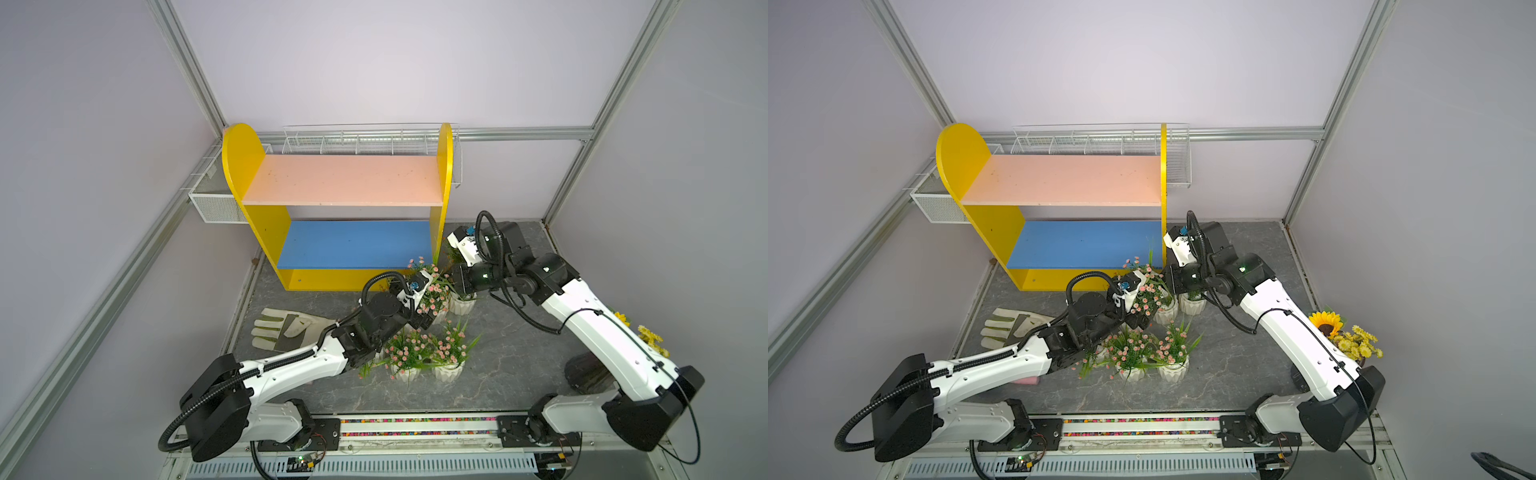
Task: Place the baby's breath potted plants on the rack by color
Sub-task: Pick up the baby's breath potted plant from the center of the board, then place the baby's breath potted plant on the rack.
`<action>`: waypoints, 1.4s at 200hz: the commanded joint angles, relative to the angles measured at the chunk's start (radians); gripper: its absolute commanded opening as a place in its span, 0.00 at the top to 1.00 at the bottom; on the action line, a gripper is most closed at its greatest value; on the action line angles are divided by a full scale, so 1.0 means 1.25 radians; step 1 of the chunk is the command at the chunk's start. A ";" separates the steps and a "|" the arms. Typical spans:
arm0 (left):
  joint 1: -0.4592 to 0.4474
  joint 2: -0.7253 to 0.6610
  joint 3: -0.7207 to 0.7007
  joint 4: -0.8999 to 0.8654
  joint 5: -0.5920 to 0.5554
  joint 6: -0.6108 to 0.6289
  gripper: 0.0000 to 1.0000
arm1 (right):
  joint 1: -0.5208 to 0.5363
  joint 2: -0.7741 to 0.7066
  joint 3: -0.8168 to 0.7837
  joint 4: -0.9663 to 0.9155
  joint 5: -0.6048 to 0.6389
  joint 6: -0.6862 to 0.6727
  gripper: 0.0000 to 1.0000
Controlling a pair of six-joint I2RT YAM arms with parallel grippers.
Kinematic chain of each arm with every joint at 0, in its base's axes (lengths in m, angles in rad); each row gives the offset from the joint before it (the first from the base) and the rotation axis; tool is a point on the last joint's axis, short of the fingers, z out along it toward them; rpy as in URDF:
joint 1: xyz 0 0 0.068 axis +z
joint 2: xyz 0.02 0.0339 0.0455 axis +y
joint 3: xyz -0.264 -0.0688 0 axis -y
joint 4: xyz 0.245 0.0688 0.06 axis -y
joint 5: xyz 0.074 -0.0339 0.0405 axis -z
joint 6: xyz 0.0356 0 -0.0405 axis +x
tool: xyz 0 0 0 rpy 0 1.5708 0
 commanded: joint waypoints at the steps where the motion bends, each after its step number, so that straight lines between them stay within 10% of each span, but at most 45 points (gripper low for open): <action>1: -0.004 -0.015 0.057 0.016 -0.022 -0.025 0.51 | -0.004 -0.026 -0.019 0.032 -0.074 0.011 0.75; 280: 0.180 -0.072 0.628 -0.760 -0.056 -0.067 0.54 | -0.212 -0.247 -0.272 0.092 -0.085 0.023 0.55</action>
